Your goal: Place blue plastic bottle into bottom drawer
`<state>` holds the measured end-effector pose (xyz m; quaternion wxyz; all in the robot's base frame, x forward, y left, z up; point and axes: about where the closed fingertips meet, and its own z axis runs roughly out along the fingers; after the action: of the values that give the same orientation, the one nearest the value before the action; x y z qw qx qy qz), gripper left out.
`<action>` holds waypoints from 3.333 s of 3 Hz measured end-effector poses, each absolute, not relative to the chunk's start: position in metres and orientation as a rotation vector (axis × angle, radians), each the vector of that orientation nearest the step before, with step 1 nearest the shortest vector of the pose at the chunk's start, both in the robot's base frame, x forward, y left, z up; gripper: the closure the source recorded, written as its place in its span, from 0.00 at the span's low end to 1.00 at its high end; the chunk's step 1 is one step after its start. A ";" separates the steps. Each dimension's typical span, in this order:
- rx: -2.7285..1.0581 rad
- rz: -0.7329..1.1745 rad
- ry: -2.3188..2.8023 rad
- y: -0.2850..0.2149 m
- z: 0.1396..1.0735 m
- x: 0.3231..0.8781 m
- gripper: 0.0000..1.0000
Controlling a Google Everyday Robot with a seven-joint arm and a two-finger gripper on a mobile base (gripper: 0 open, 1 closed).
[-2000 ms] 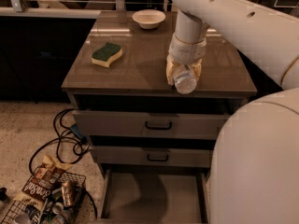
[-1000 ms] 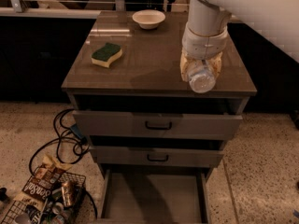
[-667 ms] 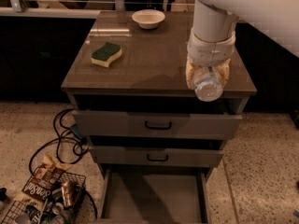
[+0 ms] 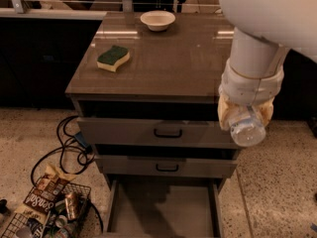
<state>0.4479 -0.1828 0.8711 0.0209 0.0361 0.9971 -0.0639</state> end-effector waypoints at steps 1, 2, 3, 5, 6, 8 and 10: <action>0.039 -0.114 3.161 -0.180 0.841 0.426 1.00; -0.118 0.028 3.231 -0.166 0.800 0.421 1.00; -0.255 0.086 3.241 -0.160 0.787 0.421 1.00; -0.402 0.108 3.222 -0.155 0.772 0.395 1.00; -0.577 0.172 3.180 -0.150 0.758 0.349 1.00; -1.206 0.260 2.965 -0.126 0.695 0.301 1.00; -1.232 0.287 2.944 -0.119 0.686 0.307 1.00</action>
Offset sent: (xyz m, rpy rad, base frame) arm -0.0303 0.0386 -0.1289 0.2876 0.2480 0.3441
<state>0.3075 -0.1190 0.6864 -0.0314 -0.3842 0.9184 0.0894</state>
